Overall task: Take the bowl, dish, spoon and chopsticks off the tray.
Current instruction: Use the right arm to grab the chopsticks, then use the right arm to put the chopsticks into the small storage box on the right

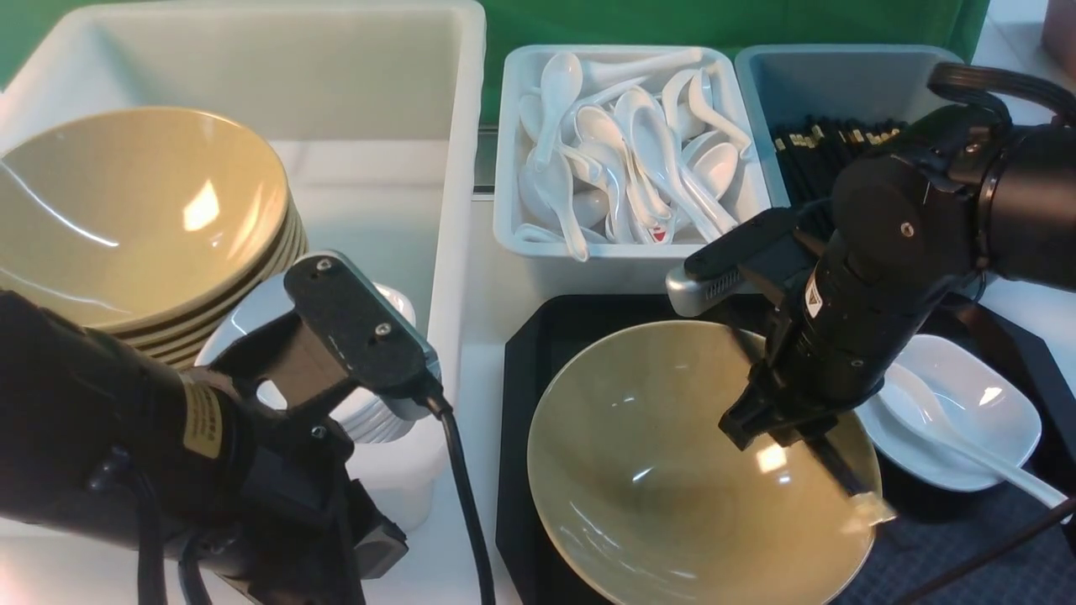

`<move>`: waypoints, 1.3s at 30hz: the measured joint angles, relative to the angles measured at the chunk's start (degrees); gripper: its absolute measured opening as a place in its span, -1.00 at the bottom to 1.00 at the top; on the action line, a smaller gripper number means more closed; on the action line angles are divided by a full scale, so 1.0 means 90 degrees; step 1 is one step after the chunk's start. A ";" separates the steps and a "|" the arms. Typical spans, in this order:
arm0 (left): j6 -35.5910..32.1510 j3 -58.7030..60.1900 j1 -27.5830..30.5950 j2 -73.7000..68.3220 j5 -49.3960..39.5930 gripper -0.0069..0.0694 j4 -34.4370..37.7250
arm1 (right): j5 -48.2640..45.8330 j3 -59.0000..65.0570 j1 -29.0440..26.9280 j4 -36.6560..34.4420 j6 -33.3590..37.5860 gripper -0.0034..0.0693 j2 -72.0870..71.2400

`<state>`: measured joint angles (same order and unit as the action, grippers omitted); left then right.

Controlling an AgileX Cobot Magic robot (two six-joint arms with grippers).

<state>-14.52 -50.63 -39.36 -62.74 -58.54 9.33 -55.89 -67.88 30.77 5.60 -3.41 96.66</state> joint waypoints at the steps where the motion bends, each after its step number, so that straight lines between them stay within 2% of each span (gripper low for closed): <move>1: 0.0006 0.0000 0.0000 0.0000 0.0000 -0.86 -0.0008 | -0.0047 -0.0015 0.0000 0.0000 -0.0007 -0.56 -0.0006; 7: 0.0006 0.0000 -0.0004 0.0000 0.0013 -0.86 -0.0027 | -0.0398 -0.0234 0.0000 0.0000 0.0019 -0.55 -0.0255; 12: 0.0057 0.0000 -0.0004 0.0000 0.0085 -0.86 -0.0027 | -0.0482 -0.1266 -0.0277 0.0311 0.0038 -0.55 -0.0601; 19: 0.0496 0.0000 -0.0004 0.0000 0.0289 -0.86 -0.0027 | 0.0030 -0.3365 -0.1755 0.0566 -0.0031 -0.55 0.0244; 29: 0.0841 0.0000 -0.0004 0.0000 0.0289 -0.86 0.0320 | 0.0597 -0.5507 -0.2733 0.0572 -0.1045 -0.54 0.2614; 32: 0.0925 0.0000 -0.0007 0.0000 0.0268 -0.86 0.0506 | 0.0639 -0.5954 -0.2853 0.0572 -0.1168 -0.45 0.3111; 35: 0.0988 0.0000 -0.0012 0.0000 0.0223 -0.86 0.0678 | 0.0453 -0.6309 -0.2920 0.0572 -0.1275 -0.16 0.3390; 36: 0.1001 0.0000 -0.0012 0.0000 0.0222 -0.86 0.0723 | 0.0135 -0.6480 -0.2933 0.0562 -0.1274 0.01 0.3416; 37: 0.1001 0.0000 -0.0012 0.0000 0.0222 -0.86 0.0729 | 0.0085 -0.6503 -0.2933 0.0557 -0.1242 0.05 0.3416; 39: 0.1001 0.0000 -0.0012 0.0000 0.0295 -0.86 0.0744 | -0.0523 -0.6734 -0.2940 0.0344 -0.0843 0.26 0.3377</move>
<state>-5.51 -50.63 -39.47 -62.74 -55.88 16.03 -60.59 -128.48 4.30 8.70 -10.99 127.06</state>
